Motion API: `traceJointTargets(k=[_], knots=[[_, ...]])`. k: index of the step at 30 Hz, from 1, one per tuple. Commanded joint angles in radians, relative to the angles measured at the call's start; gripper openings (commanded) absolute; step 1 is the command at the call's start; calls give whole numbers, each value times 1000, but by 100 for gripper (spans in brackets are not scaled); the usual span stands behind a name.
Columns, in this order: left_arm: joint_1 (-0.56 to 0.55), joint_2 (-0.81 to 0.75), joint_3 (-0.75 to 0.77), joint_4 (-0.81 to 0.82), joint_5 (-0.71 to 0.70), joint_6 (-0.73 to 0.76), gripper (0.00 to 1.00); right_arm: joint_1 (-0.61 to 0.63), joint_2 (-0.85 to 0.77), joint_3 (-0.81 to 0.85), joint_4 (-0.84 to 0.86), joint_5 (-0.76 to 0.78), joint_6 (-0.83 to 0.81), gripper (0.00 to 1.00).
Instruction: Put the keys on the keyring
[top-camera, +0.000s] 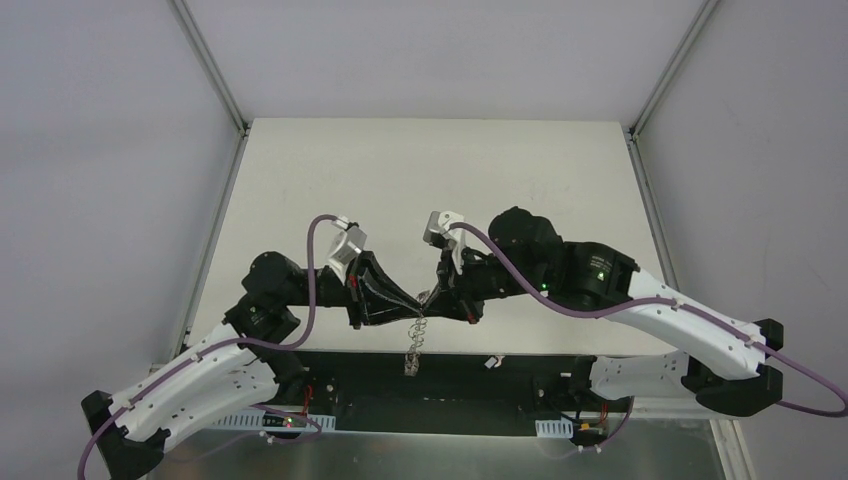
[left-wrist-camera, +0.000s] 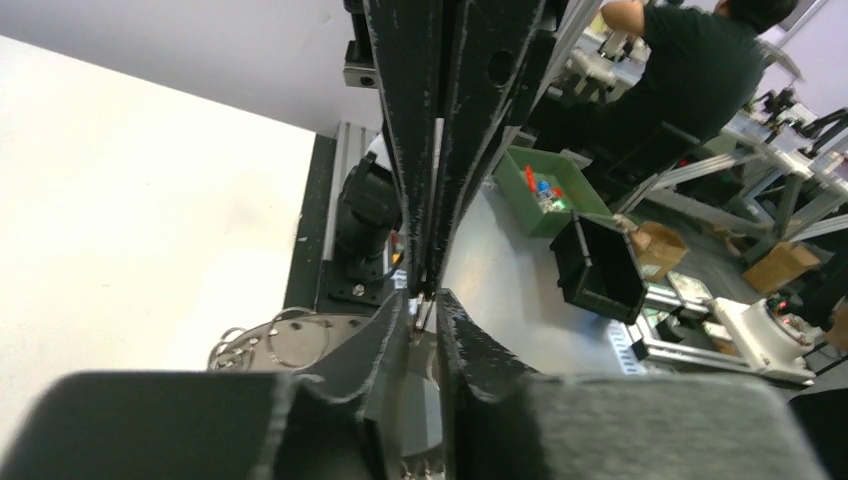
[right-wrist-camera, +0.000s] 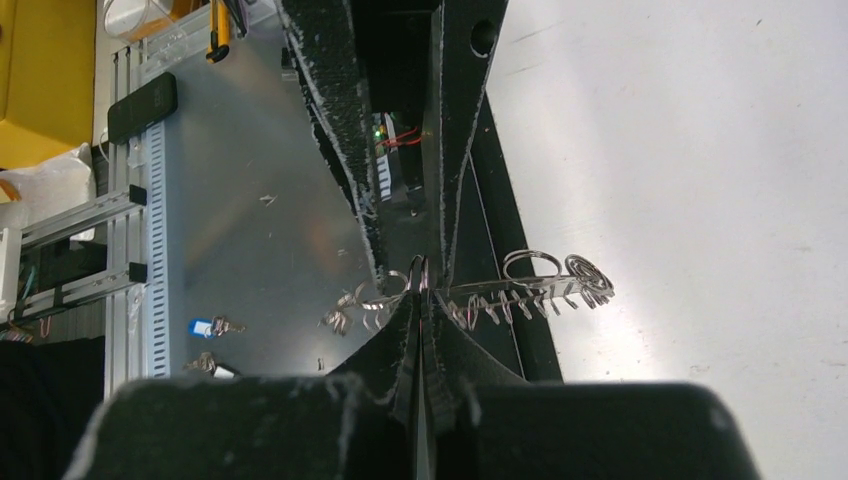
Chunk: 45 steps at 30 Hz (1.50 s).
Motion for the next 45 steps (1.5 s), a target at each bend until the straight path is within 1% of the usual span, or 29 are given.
traceJointTargets(k=[1,2,10,14,17,18,22,24,26,30,37,42,45], knots=[[-9,24,55,-19,40,25,4,-5,4,62,-14,-41,25,0],[-8,31,58,-22,48,26,0,-5,6,62,-13,-41,24,0],[-8,16,41,-31,72,48,0,-8,-1,71,-11,-23,17,0],[-8,-9,29,-33,32,67,0,-8,-22,54,14,0,14,0],[-8,-40,16,-21,-15,86,0,-9,-68,4,84,7,12,0],[-7,-49,12,-7,-32,86,0,-9,-91,-28,124,14,11,11],[-8,-63,0,49,-71,82,0,-9,-148,-116,218,21,-2,38],[-8,-70,-10,79,-90,75,0,-9,-165,-143,238,24,-8,46],[-8,-80,-22,102,-107,71,0,-8,-180,-176,267,22,-18,50],[-8,-95,-51,157,-140,47,0,-6,-208,-268,387,-1,-62,50],[-9,-137,-93,267,-188,-2,0,12,-252,-429,607,28,-195,49],[-8,-142,-119,331,-189,-29,0,16,-270,-482,738,19,-238,46],[-9,-142,-129,356,-185,-40,0,17,-274,-492,768,12,-254,45]])
